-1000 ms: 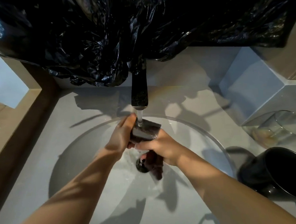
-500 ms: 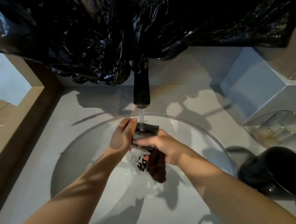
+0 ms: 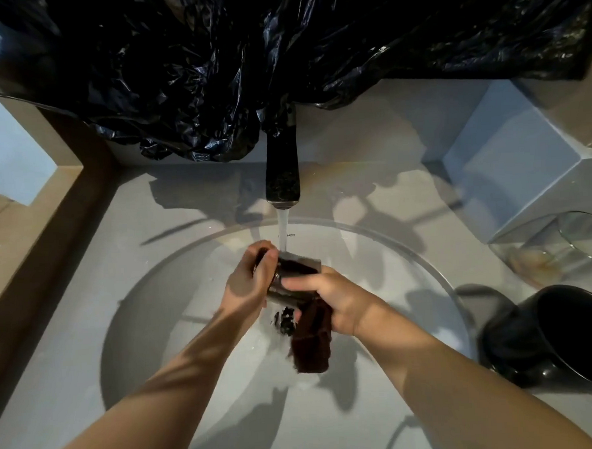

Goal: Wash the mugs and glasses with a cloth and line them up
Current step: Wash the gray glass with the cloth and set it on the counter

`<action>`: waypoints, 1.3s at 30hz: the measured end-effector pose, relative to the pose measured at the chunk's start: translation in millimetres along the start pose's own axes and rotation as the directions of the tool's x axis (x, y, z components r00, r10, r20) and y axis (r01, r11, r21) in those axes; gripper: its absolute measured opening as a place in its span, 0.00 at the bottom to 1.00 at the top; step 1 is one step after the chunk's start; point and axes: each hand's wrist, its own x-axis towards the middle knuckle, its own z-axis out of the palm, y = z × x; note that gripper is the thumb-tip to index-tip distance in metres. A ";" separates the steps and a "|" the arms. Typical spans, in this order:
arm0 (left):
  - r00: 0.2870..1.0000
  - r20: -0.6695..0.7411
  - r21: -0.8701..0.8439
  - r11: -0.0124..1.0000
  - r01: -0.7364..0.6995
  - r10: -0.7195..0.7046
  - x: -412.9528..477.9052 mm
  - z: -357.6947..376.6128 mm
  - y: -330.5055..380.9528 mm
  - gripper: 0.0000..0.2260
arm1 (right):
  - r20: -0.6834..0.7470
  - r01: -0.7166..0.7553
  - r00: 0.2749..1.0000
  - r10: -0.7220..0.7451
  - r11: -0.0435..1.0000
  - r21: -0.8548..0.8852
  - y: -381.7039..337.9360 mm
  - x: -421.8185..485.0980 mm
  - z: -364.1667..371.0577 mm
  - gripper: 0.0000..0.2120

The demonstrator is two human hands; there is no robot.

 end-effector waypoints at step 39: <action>0.667 0.428 -0.187 0.662 0.725 -0.609 14.6 -17.5 24.7 0.23 | 0.108 0.150 0.988 -0.109 0.826 -0.543 -22.4 -23.4 8.3 0.12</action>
